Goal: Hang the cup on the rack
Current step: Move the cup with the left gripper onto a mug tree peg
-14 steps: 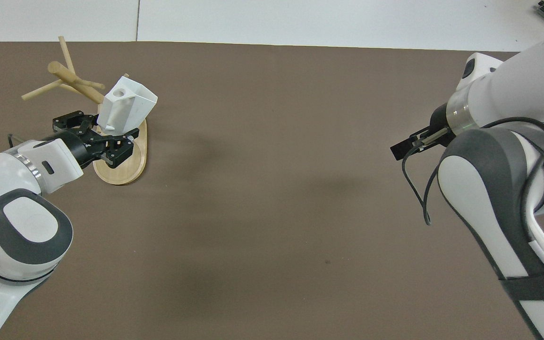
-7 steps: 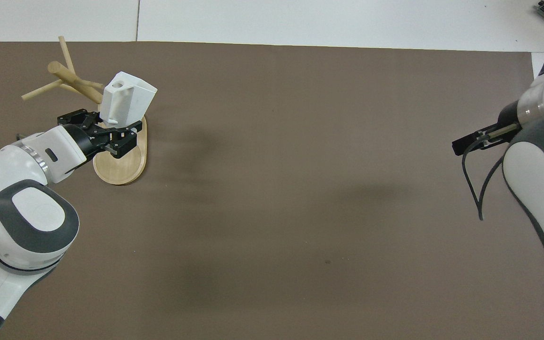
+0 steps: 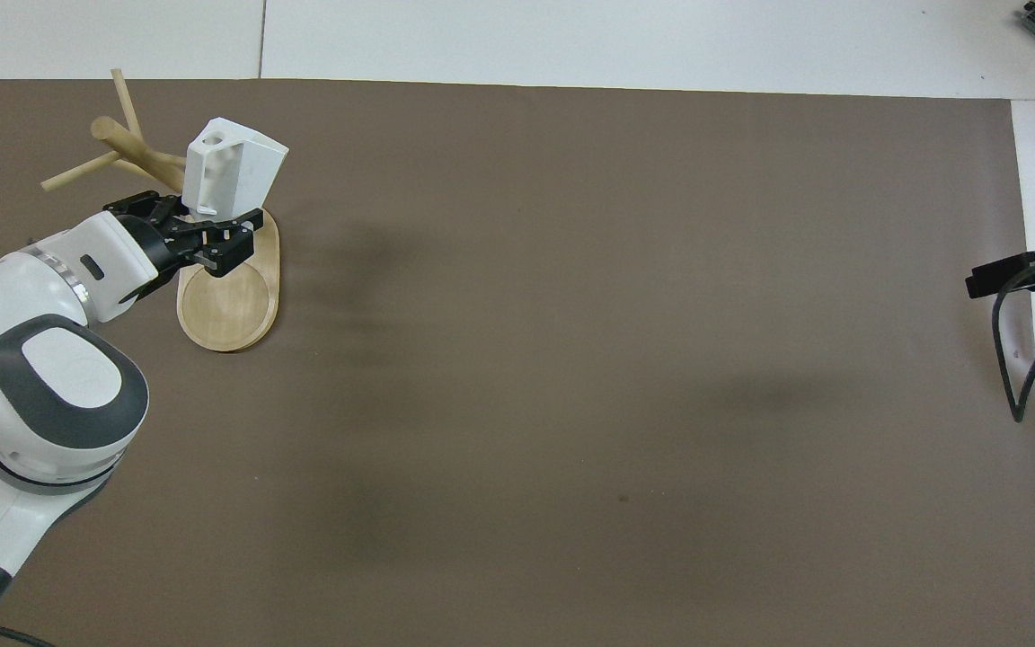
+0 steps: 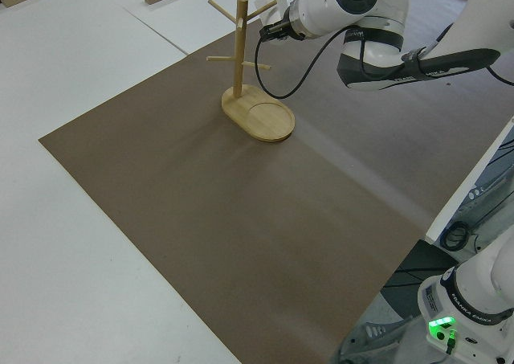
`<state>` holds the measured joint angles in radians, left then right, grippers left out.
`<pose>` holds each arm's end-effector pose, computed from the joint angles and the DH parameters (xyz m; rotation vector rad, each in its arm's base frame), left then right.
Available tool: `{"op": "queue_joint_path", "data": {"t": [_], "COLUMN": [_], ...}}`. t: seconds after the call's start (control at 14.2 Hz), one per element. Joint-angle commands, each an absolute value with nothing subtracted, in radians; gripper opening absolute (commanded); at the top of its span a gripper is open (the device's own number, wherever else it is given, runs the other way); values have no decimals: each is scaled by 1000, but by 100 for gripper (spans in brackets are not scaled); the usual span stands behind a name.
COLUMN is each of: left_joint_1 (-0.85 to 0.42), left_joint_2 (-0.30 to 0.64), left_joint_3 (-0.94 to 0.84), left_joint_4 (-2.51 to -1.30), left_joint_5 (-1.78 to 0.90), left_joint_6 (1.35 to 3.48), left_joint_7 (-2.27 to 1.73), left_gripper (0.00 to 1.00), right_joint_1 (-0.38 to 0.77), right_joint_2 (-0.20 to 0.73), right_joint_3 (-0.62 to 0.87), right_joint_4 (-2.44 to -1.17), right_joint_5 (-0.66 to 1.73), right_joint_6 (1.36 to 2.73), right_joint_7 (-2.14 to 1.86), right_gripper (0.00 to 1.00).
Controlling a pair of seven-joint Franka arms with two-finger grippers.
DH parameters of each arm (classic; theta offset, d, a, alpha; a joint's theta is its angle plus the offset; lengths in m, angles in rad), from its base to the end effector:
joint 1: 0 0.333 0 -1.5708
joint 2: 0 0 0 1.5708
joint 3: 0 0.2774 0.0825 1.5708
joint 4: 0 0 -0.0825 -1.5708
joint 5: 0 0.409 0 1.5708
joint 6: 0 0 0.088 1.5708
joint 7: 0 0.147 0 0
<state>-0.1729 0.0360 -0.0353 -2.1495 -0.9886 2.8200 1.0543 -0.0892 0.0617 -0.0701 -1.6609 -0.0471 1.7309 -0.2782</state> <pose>0.6155 -0.0984 0.3589 2.5915 -0.5353 1.0556 0.5969 -0.1014 0.4785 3.0840 0.1951 -0.0043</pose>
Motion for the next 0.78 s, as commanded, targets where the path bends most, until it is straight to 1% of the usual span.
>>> {"op": "queue_joint_path", "data": {"t": [0.0,0.14,0.71], "left_joint_1": [-152,-149,-114], "left_joint_2": [57,57,64], "left_joint_3": [-35,-34,-34], "left_joint_4": [-2112,-2111,-2111], "left_joint_5": [-977,-977,-977], "left_joint_6": [2826,2821,2809], "left_joint_7": [1034,1031,782], "left_gripper": [0,0,0], "right_joint_1": [-91,-91,-89], "right_joint_2": [37,26,-12], "right_joint_3": [-81,-74,-83], "right_joint_4": [-1667,-1666,-1666], "right_joint_5": [-41,-41,-41], "right_joint_6": [1674,1638,1574], "right_joint_7": [-198,-109,-129], "right_gripper": [100,100,100]}}
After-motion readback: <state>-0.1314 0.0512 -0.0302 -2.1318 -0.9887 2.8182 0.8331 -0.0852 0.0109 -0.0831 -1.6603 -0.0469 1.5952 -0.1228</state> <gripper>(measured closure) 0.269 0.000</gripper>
